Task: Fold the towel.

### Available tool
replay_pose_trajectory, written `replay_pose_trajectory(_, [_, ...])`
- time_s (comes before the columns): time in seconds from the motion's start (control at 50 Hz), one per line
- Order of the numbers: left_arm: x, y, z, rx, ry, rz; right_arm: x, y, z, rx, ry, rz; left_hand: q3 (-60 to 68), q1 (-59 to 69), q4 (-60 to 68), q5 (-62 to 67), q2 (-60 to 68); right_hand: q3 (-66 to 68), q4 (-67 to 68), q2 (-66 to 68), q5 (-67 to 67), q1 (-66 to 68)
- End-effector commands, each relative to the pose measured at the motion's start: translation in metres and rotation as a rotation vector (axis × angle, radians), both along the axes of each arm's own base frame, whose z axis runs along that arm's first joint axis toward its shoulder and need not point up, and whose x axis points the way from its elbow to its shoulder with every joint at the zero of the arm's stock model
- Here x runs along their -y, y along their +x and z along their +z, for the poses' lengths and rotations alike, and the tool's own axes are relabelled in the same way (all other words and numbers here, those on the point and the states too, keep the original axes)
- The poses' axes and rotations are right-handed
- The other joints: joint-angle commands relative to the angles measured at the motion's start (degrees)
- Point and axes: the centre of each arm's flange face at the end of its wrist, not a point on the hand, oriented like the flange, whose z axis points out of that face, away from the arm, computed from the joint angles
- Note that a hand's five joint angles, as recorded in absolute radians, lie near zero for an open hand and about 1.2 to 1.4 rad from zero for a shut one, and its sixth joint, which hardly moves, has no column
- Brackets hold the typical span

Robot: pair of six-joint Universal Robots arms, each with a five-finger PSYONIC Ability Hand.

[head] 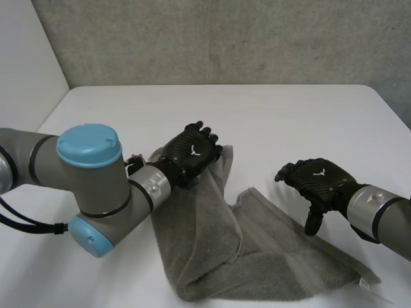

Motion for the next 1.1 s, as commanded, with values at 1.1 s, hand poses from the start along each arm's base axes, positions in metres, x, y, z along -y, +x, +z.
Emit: replay_pose_trajectory(1.1, [-0.019,0.092,0.111,-0.121,-0.23,0.257,0.009,0.094,0.016,0.301,0.384,0.265,58.6,58.3,58.6,58.9,58.6,-3.8,-4.9,-3.8,-3.4,-3.3])
